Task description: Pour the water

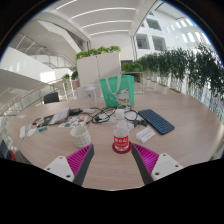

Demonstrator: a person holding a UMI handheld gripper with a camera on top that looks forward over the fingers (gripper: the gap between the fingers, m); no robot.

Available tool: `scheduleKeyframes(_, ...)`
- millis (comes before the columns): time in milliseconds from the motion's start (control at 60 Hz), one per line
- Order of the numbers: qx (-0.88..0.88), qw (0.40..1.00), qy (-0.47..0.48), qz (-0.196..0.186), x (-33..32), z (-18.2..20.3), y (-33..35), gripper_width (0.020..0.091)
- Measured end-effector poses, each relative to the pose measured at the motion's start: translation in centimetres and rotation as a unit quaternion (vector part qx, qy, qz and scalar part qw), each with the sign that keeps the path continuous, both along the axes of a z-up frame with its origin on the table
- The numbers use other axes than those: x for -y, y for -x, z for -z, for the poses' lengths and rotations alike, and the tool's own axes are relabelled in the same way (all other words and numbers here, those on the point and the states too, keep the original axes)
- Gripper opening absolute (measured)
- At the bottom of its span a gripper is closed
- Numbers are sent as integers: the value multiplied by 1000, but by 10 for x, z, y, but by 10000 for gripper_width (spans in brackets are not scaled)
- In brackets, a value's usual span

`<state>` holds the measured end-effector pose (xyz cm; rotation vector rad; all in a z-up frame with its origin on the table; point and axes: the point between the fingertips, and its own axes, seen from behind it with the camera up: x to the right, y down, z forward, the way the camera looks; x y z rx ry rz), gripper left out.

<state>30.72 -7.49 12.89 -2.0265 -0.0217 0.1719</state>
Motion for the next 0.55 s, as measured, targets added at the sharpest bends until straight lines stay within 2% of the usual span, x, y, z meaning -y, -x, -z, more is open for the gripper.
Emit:
scheduleKeyframes(267,29,999,2,18,121,-83,61,845)
scheduleKeyframes(283,30,999,1,18,129,-87,64,831)
scheduleKeyframes(550,57,998,-7,7,175,-119,104,834)
